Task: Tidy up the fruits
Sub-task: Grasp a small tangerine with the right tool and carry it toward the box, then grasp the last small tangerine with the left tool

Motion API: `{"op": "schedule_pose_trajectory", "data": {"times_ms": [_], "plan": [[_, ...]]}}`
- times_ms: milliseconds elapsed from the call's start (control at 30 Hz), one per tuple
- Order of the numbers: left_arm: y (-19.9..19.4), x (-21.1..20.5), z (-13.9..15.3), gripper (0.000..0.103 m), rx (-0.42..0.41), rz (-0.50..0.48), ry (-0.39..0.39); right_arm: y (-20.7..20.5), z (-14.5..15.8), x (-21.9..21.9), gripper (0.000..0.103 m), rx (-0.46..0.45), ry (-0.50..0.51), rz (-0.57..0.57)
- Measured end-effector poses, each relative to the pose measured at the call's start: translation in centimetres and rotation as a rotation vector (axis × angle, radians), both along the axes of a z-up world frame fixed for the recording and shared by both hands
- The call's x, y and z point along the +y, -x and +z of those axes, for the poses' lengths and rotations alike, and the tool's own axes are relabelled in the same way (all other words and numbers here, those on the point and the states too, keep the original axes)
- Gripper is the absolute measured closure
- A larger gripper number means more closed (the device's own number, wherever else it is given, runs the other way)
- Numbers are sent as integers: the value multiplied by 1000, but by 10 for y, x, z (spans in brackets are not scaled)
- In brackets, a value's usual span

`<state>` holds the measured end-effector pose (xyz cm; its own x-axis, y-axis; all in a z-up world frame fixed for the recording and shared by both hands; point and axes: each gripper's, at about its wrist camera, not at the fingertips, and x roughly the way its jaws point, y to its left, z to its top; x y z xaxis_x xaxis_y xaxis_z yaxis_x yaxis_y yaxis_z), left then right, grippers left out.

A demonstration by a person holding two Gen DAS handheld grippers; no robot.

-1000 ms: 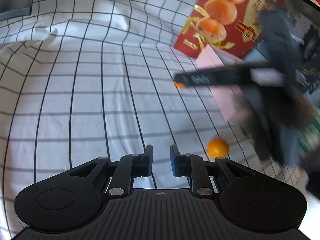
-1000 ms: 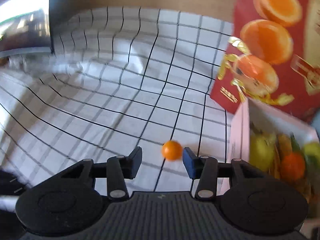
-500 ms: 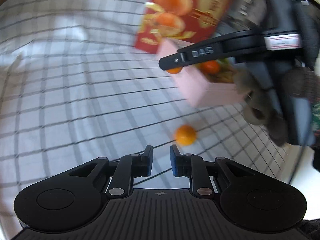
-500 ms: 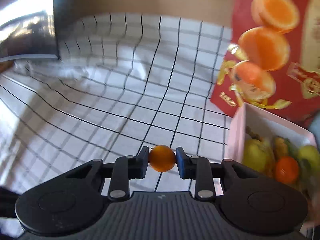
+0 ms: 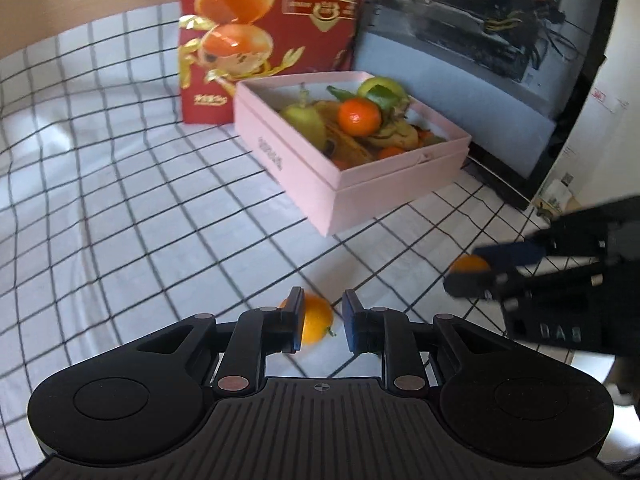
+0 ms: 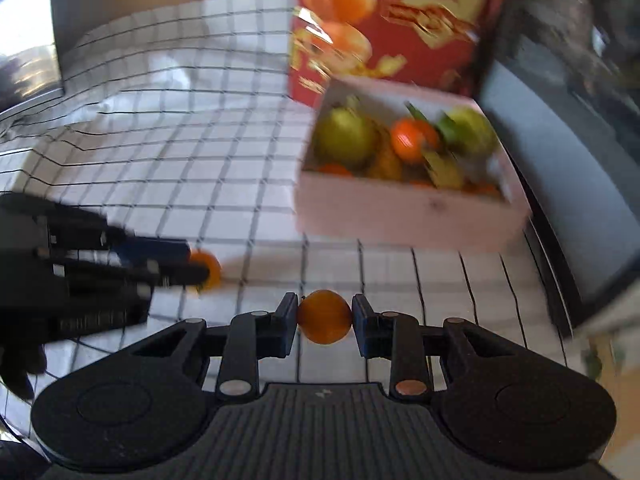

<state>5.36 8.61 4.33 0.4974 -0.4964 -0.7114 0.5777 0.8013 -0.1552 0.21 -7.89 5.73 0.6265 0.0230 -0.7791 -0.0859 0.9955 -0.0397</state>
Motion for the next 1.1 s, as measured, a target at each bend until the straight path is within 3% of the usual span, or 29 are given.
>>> {"op": "schedule_pose_trajectory", "data": {"times_ms": [267, 467, 600, 1100], "plan": [[-7, -19, -1, 78, -56, -59, -45, 19, -13, -13, 74, 10, -42, -74], [-25, -7, -7, 77, -28, 24, -62, 15, -20, -18, 74, 27, -69, -87], [-41, 11, -10, 59, 47, 81, 5, 11, -25, -15, 74, 40, -70, -70], [-63, 43, -13, 59, 118, 199, 121, 3, -34, -6, 73, 60, -52, -38]]}}
